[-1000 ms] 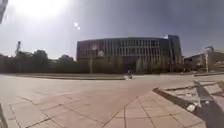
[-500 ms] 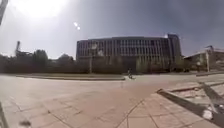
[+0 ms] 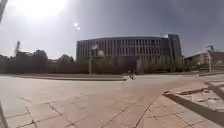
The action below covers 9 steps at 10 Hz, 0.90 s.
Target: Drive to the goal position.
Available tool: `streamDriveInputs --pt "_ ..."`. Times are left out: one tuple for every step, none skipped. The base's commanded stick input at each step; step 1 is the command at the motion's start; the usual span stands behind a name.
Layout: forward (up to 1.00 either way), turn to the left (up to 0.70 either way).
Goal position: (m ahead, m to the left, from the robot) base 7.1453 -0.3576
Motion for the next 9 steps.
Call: streamDriveInputs --pt "0.7 0.0" --pt "0.7 0.0" --pt "0.7 0.0" --pt "0.7 0.0" --pt "0.7 0.0" --pt "0.7 0.0" --pt "0.7 0.0" --pt "0.7 0.0" --pt "0.7 0.0"
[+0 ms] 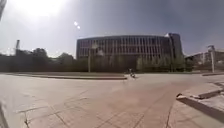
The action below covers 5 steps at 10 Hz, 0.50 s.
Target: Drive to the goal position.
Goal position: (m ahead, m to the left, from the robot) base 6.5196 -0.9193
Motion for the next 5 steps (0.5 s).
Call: streamDriveInputs --pt "0.7 0.0" --pt "0.7 0.0" --pt "0.7 0.0" --pt "0.7 0.0" --pt "0.7 0.0"
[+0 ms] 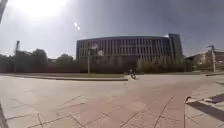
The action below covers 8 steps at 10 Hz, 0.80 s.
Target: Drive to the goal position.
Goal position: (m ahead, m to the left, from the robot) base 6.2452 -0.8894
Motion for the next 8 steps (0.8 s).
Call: streamDriveInputs --pt "0.7 0.0" --pt "0.7 0.0" --pt "0.7 0.0" --pt "0.7 0.0" --pt "0.7 0.0" --pt "0.7 0.0" --pt "0.7 0.0" --pt "0.7 0.0"
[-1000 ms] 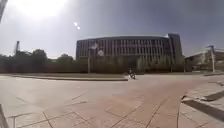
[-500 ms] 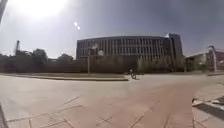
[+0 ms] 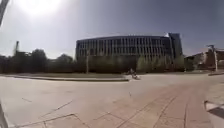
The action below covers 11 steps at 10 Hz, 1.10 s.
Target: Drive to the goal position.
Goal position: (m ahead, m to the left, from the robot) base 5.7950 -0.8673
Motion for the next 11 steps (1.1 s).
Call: streamDriveInputs --pt "0.7 0.0" --pt "0.7 -0.05" --pt "0.7 -0.17" --pt "0.7 -0.24" --pt "0.7 -0.24" --pt "0.7 -0.05" --pt "0.7 0.0" --pt "0.7 0.0" --pt "0.7 0.0" --pt "0.7 0.0" --pt "0.7 0.0"
